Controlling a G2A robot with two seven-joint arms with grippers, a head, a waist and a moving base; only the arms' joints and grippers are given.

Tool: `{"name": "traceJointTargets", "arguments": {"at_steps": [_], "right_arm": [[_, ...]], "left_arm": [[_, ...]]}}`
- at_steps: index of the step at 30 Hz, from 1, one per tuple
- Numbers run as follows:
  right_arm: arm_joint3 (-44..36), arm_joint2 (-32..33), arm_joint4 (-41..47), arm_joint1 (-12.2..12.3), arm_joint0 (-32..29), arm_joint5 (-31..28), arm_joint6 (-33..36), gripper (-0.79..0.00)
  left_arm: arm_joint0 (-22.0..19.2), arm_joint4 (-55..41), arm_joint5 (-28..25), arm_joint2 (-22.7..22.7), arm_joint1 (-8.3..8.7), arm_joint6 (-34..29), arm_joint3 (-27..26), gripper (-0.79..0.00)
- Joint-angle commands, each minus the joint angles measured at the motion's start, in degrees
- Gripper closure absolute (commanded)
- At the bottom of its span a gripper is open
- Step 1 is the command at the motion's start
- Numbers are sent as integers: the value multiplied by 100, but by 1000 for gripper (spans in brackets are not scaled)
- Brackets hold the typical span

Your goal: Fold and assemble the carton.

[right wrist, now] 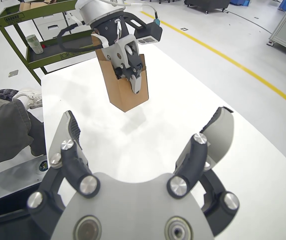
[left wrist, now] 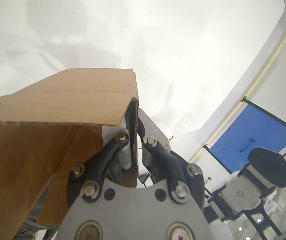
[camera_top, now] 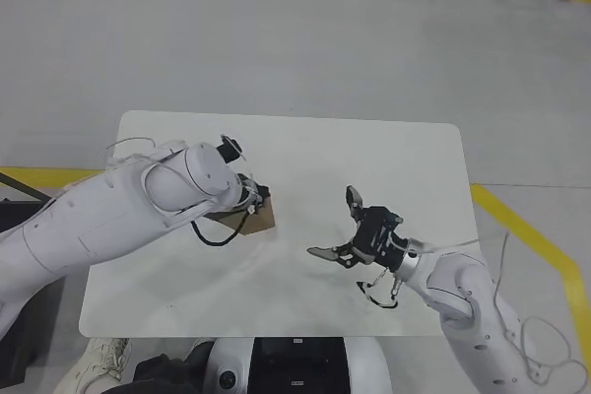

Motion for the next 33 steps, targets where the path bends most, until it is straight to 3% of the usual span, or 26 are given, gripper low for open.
{"name": "traceJointTargets", "arguments": {"at_steps": [1,12,20,21,22,23,25,29,33], "right_arm": [[-1,64,70,15,-38,-21,-22,-785],[108,345,292,87,-200,-108,-245,-785],[241,370,340,111,-206,-100,-440,-785],[257,368,346,113,-206,-103,-463,-785],[274,364,347,116,-203,-105,-475,-785],[290,358,348,118,-200,-103,-482,-785],[311,341,339,122,-187,-90,-479,-785],[326,314,346,130,-172,-63,-484,-785],[320,303,346,140,-169,-24,-475,-785]], "left_arm": [[-9,6,18,79,-176,-46,124,0],[37,771,57,326,-1173,-438,1315,0],[96,1483,57,326,-1694,-745,1829,0],[105,1551,57,326,-1744,-774,1857,-55],[117,1609,57,326,-1788,-799,1887,-206],[132,1656,57,326,-1829,-830,1917,-296],[150,1723,57,326,-1898,-885,1962,-785],[160,1629,45,234,-1980,-969,1973,-785],[232,1385,-187,-6,-1948,-1096,1893,-785]]}}
